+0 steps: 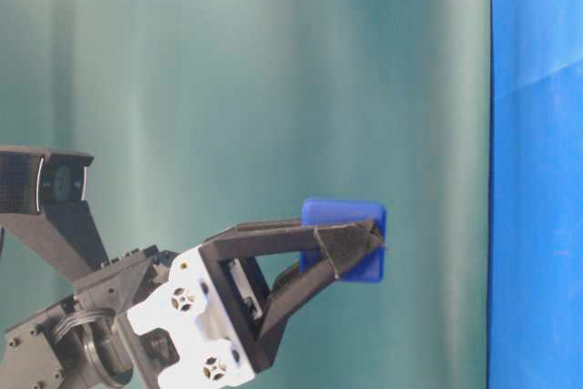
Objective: Handover the blue block to the right arm after grasping it with the left arm, then place it in the designated position.
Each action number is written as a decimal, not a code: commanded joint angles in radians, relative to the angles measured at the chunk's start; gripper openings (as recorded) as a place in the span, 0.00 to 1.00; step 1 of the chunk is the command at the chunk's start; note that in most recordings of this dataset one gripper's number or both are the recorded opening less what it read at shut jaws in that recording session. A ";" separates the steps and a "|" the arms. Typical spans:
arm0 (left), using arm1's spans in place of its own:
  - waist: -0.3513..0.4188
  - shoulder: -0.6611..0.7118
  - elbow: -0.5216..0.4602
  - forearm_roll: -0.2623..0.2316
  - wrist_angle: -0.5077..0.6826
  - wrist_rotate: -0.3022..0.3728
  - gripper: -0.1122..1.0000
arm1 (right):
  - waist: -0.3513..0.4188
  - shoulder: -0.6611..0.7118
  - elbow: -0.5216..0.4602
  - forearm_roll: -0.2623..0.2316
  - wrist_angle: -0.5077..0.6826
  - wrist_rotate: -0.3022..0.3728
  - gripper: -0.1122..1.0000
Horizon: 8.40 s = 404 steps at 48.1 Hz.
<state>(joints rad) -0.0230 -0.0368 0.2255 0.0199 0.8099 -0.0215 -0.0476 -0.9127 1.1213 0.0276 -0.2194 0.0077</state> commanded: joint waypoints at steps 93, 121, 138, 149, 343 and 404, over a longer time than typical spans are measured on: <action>0.006 -0.215 0.242 0.003 -0.526 0.000 0.54 | 0.002 0.005 -0.037 0.003 -0.011 0.002 0.97; 0.008 -0.304 0.419 -0.006 -0.994 -0.003 0.54 | 0.015 0.005 -0.040 0.002 -0.026 0.000 0.97; 0.008 -0.304 0.420 -0.006 -0.996 -0.012 0.54 | 0.015 0.006 -0.040 0.000 -0.035 -0.002 0.97; 0.017 -0.304 0.420 -0.009 -0.996 -0.015 0.54 | 0.021 0.006 -0.041 -0.061 -0.023 -0.031 0.96; 0.023 -0.316 0.431 -0.011 -0.996 -0.041 0.54 | 0.029 0.686 -0.563 -0.482 -0.067 -0.727 0.95; -0.012 -0.324 0.440 -0.011 -1.000 -0.028 0.54 | 0.040 0.772 -0.676 -0.462 0.006 -0.718 0.52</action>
<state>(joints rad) -0.0230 -0.3421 0.6780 0.0061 -0.1779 -0.0583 -0.0061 -0.1258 0.4709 -0.4403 -0.2102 -0.7179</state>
